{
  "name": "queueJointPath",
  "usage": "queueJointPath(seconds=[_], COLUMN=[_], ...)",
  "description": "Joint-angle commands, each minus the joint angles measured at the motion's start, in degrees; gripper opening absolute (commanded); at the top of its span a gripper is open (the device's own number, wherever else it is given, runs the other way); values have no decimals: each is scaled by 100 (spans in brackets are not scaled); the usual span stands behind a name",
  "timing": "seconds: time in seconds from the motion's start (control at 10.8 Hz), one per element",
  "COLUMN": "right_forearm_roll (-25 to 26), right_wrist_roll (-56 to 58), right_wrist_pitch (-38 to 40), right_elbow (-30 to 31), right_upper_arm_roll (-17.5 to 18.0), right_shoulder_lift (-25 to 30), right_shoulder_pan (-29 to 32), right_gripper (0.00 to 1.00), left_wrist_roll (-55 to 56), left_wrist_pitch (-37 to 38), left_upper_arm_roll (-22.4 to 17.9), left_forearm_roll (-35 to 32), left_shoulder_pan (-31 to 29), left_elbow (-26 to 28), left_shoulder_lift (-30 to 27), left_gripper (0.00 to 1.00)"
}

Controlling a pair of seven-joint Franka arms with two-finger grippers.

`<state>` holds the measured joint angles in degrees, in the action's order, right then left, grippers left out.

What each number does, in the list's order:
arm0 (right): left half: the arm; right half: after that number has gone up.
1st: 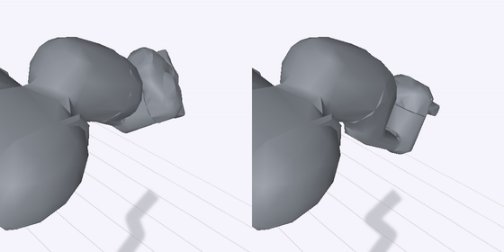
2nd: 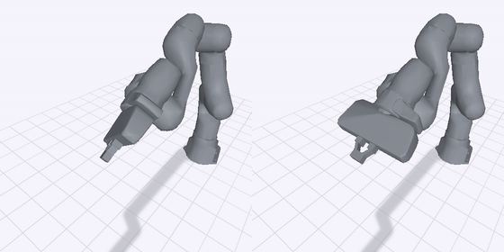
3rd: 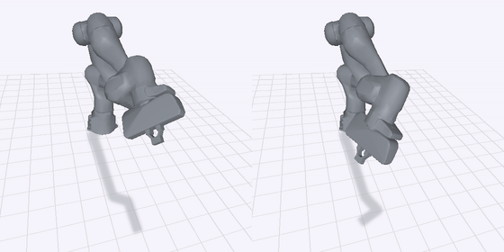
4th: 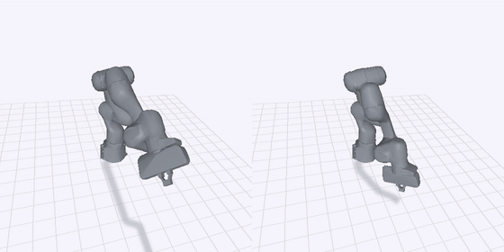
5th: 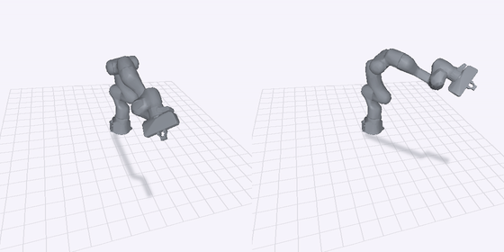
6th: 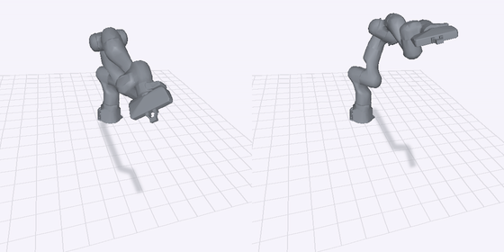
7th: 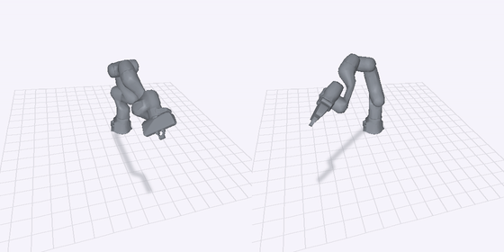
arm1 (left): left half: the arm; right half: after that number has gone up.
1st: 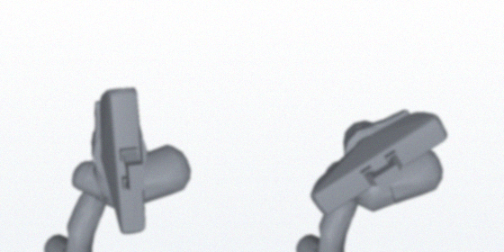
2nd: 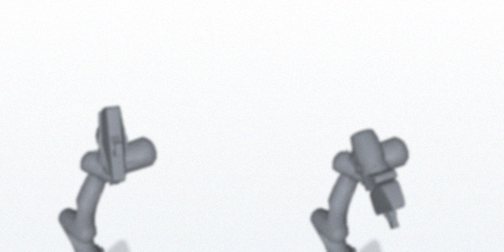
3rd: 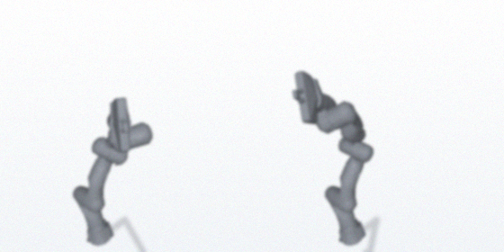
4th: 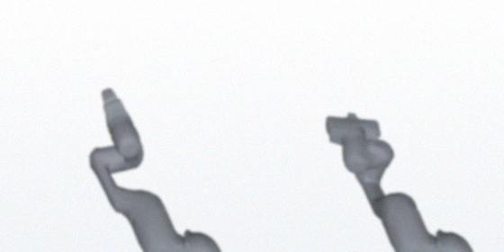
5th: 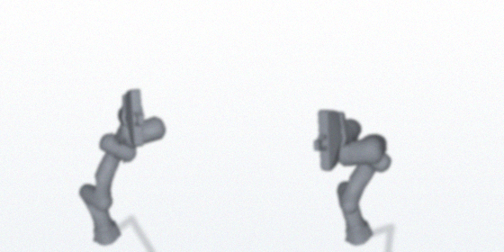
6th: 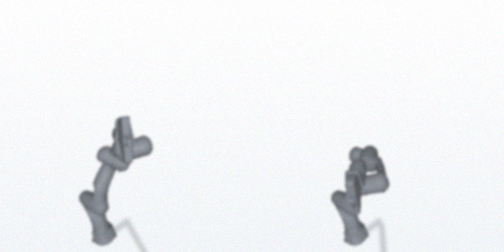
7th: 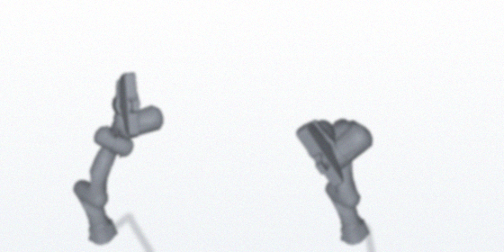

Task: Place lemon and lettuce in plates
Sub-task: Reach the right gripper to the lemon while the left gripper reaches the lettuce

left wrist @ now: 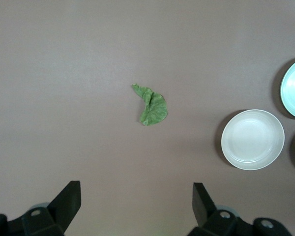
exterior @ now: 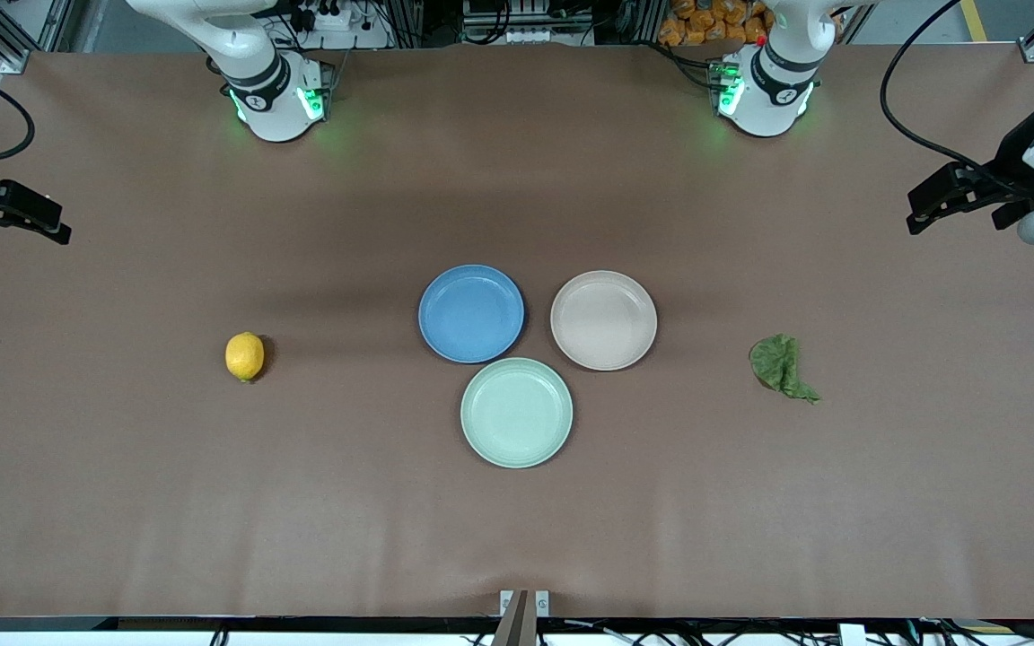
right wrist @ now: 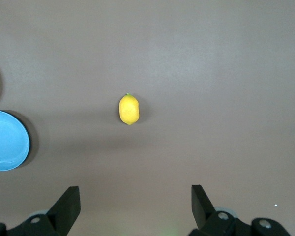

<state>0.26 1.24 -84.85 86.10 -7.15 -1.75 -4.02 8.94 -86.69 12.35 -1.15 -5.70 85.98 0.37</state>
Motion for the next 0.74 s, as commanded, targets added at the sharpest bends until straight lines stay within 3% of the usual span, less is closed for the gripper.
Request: queueJointPath(seconds=[0.0, 0.37, 0.65], right_forearm_roll=[-17, -26, -44], right_wrist_roll=[25, 16, 7], right_wrist_pitch=[30, 30, 74], right_elbow=[-94, -102, -76], right_upper_arm_roll=[73, 73, 73], right_shoulder_lift=[-36, -53, -219], right_shoulder_pan=[103, 112, 120], right_gripper=[100, 100, 100], left_wrist_roll=[-130, -130, -139], left_wrist_pitch=[125, 337, -959], left_upper_arm_roll=[22, 136, 128], left_forearm_roll=[19, -377, -359], left_shoulder_pan=[-36, -45, -281], left_elbow=[-3, 277, 1530], left_shoulder_lift=[-81, 453, 622], left_gripper=[100, 100, 100])
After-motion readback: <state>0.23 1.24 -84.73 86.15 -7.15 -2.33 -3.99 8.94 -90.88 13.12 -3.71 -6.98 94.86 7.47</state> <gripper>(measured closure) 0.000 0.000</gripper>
